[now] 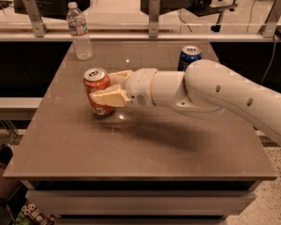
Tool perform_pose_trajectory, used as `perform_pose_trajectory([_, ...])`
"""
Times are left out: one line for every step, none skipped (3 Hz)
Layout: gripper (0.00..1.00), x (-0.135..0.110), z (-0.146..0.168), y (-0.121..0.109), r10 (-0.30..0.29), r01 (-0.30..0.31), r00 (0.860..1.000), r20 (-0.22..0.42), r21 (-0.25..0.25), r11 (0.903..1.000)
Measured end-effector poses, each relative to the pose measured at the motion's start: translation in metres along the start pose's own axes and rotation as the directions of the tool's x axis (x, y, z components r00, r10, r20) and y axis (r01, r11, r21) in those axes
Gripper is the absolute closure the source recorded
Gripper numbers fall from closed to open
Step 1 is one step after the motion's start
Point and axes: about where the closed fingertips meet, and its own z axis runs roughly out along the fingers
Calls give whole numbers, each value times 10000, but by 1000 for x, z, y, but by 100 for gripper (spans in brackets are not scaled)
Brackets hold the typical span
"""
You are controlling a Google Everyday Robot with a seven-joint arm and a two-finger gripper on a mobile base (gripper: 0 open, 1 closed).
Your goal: Move coke can near water bottle
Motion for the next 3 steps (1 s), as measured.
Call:
perform_pose_trajectory([100,-3,4,-30,24,-24,10000,-21,139,9999])
perform_pose_trajectory([100,-8,9,-63,-75,81,9999,-151,374,9993])
perform_pose_trajectory([100,-18,17,-99,-213,245,9991,-369,862,9960])
